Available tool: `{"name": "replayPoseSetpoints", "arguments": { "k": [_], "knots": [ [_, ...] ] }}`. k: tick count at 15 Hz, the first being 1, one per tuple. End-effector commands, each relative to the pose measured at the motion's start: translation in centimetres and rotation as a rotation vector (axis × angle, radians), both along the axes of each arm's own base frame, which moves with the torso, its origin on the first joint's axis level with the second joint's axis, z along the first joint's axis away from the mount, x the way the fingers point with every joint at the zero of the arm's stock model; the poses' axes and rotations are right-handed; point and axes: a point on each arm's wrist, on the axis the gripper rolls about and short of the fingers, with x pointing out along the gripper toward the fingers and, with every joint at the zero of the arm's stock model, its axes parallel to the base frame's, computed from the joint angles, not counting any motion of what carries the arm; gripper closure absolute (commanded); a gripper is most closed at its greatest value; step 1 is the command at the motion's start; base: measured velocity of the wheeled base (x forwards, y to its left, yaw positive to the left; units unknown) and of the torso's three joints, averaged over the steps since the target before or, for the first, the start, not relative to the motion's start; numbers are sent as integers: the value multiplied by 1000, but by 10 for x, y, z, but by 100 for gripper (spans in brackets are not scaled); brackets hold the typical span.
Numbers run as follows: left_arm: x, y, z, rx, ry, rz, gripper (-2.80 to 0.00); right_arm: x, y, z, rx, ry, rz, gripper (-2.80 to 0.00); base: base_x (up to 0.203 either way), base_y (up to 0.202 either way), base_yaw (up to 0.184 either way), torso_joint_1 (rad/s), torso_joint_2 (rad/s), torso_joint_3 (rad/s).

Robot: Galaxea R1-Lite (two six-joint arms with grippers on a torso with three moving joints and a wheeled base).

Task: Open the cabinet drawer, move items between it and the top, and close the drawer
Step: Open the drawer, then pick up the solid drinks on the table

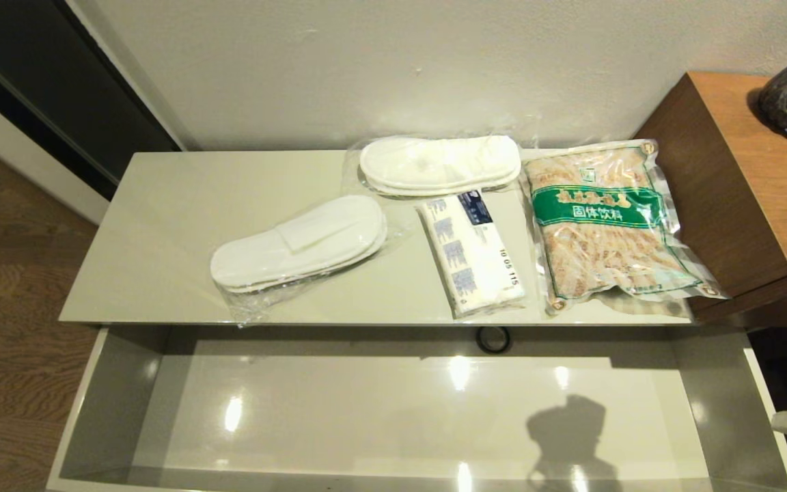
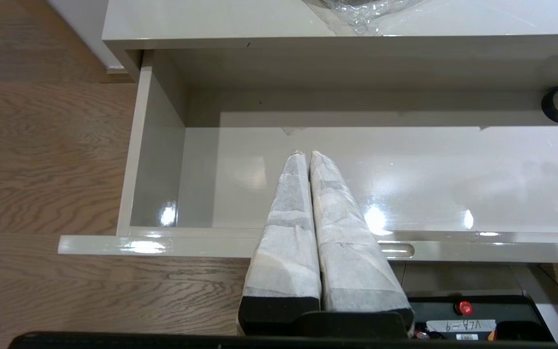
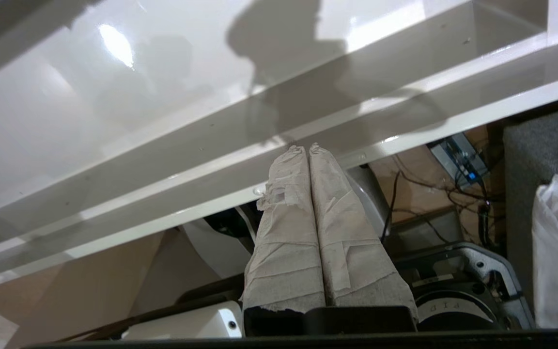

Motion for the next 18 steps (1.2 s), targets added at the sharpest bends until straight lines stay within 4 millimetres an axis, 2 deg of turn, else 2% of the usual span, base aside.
{"name": "replayPoseSetpoints", "arguments": {
  "k": [1,6,11,15,16,17,18],
  "knots": [
    [0,0,0,0,-2,0,0,1,0,-3,0,19,0,0,0,0,0,0,0,0],
    [0,0,0,2,-2,0,0,6,2,-8,25,43,22,0,0,0,0,0,0,0],
    [0,0,0,2,-3,-1,0,19,6,-22,28,48,25,0,0,0,0,0,0,0],
    [0,0,0,2,-6,0,0,60,16,-25,38,32,28,0,0,0,0,0,0,0],
    [0,0,0,0,-6,0,0,72,18,-23,38,23,23,-76,0,0,0,0,0,0],
    [0,0,0,0,-6,0,0,86,19,-22,39,14,9,-280,0,0,0,0,0,0],
    [0,0,0,0,-5,0,0,101,18,-23,39,7,-11,-280,0,0,0,0,0,0]
  ]
}}
